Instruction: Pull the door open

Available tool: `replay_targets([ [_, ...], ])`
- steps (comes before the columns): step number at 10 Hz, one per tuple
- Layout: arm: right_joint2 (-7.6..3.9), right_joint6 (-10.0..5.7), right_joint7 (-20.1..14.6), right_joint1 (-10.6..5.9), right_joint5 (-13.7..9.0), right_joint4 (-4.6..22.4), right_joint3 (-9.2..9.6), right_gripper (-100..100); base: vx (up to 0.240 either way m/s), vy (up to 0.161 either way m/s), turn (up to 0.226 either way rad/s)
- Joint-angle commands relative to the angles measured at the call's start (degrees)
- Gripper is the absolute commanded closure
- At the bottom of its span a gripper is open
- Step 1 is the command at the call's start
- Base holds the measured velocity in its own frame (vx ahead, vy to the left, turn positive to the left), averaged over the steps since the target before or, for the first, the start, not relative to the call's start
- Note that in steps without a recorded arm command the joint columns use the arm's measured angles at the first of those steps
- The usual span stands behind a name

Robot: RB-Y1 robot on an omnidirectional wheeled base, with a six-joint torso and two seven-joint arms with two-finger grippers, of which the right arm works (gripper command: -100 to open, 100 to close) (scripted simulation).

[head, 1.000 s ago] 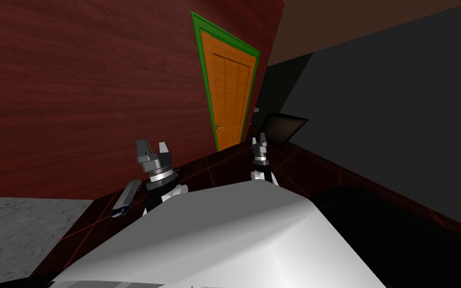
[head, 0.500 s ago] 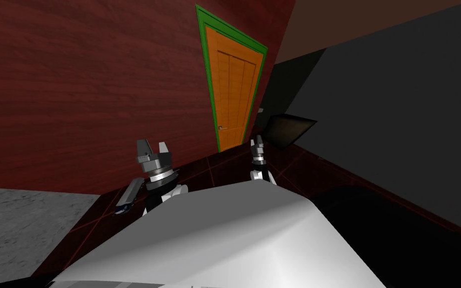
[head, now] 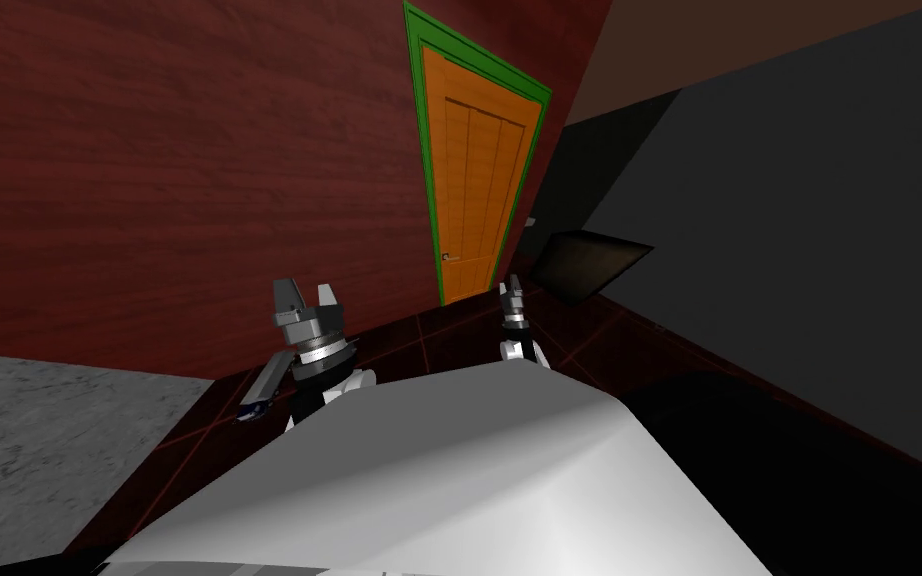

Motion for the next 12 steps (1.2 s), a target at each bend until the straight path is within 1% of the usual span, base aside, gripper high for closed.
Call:
replay_targets([
  [1,-0.37,-0.52,0.0,-0.83,-0.3,2.3,-0.36,-100,0.102,-0.003,0.110],
  [5,-1.16,-1.70,0.1,-3.05,-1.1,8.0,-1.21,-100,0.092,-0.016,0.106],
  [6,-1.16,-1.70,0.1,-3.05,-1.1,8.2,-1.21,-100,0.064,-0.002,0.035],
  [12,-2.20,-3.61,0.2,-6.64,-2.4,17.9,-2.60,-100,0.086,-0.018,0.110],
])
